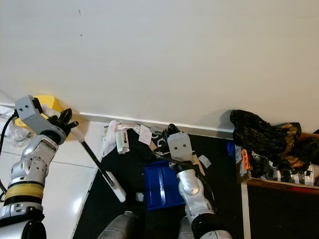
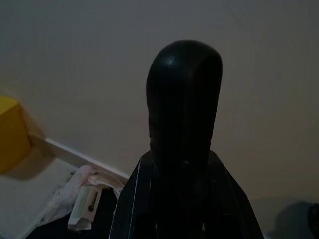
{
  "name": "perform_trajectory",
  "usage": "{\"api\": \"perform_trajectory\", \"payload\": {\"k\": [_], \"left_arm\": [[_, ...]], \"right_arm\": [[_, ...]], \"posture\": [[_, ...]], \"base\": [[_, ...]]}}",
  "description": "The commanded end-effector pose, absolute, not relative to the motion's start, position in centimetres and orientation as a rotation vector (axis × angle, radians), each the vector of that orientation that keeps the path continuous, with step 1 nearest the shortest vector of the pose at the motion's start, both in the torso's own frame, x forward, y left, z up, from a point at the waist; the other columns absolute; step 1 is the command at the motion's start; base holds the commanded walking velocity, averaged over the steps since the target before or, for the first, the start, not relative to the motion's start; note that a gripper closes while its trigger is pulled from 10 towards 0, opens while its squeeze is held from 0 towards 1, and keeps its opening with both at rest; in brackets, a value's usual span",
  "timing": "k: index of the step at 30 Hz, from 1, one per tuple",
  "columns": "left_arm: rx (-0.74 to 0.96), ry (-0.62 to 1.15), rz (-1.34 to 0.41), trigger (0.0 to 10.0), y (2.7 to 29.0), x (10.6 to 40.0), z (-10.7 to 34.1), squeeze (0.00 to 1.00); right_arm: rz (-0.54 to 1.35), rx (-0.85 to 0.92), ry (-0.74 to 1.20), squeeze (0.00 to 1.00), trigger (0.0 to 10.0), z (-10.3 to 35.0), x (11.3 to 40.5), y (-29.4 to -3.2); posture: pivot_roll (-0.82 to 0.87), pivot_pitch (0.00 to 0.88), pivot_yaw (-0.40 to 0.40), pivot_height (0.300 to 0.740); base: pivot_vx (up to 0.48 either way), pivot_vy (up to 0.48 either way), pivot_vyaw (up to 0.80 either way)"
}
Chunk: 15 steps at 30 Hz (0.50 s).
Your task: Sweep floor
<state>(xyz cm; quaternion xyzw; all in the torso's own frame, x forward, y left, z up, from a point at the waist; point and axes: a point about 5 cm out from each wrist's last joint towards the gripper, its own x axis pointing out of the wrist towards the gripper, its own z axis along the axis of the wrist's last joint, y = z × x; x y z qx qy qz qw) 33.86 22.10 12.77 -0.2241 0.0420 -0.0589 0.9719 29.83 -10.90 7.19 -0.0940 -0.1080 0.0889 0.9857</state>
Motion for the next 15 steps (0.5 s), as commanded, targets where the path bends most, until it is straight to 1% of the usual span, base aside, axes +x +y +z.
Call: {"api": "perform_trajectory", "payload": {"k": [1, 2, 4, 5, 6, 9, 10, 12, 14, 15], "left_arm": [[-0.412, 0.108, -0.173, 10.0, 22.2, 33.4, 12.5, 0.0], [-0.348, 0.099, -0.249, 10.0, 21.9, 33.1, 12.2, 0.0], [-0.239, 0.036, -0.33, 10.0, 21.7, 32.6, 12.3, 0.0], [-0.297, 0.053, -0.315, 10.0, 22.3, 33.1, 12.3, 0.0], [-0.297, 0.053, -0.315, 10.0, 22.3, 33.1, 12.3, 0.0], [-0.471, -0.001, -0.163, 10.0, 23.3, 34.4, 13.3, 0.0], [-0.553, -0.027, -0.121, 10.0, 23.5, 34.8, 13.6, 0.0], [-0.644, -0.053, -0.094, 10.0, 23.5, 35.2, 13.7, 0.0], [-0.685, -0.057, -0.09, 10.0, 23.2, 35.3, 13.4, 0.0], [-0.708, -0.047, -0.094, 10.0, 22.8, 35.4, 13.1, 0.0]], "right_arm": [[0.211, -0.174, -0.149, 0.0, 10.0, 5.5, 28.8, -9.9], [0.221, -0.188, -0.144, 0.0, 10.0, 5.4, 28.7, -9.8], [0.235, -0.206, -0.135, 0.0, 10.0, 5.1, 28.5, -9.7], [0.241, -0.21, -0.13, 0.0, 10.0, 5.0, 28.5, -9.8], [0.241, -0.21, -0.13, 0.0, 10.0, 5.0, 28.5, -9.8], [0.252, -0.219, -0.126, 0.0, 10.0, 5.0, 28.5, -9.7], [0.259, -0.222, -0.128, 0.0, 10.0, 5.0, 28.6, -9.7], [0.264, -0.223, -0.133, 0.0, 10.0, 5.2, 28.7, -9.6], [0.266, -0.223, -0.136, 0.0, 10.0, 5.2, 28.7, -9.5], [0.269, -0.223, -0.14, 0.0, 10.0, 5.3, 28.8, -9.4]], "posture": [[0.2, 0.276, 0.15, 0.74], [0.19, 0.286, 0.155, 0.74], [0.19, 0.286, 0.155, 0.74], [0.19, 0.292, 0.155, 0.74], [0.19, 0.292, 0.155, 0.74], [0.18, 0.313, 0.15, 0.74], [0.17, 0.32, 0.146, 0.74], [0.16, 0.333, 0.141, 0.74], [0.16, 0.333, 0.141, 0.74], [0.14, 0.347, 0.138, 0.74]], "base": [[0.0, 0.0, 0.0], [0.0, 0.0, 0.0], [0.0, 0.0, 0.0], [0.0, 0.0, 0.0], [0.0, 0.0, 0.0], [0.0, 0.0, 0.0], [0.0, 0.0, 0.0], [0.0, 0.0, 0.0], [0.0, 0.0, 0.0], [0.0, 0.0, 0.0]]}}
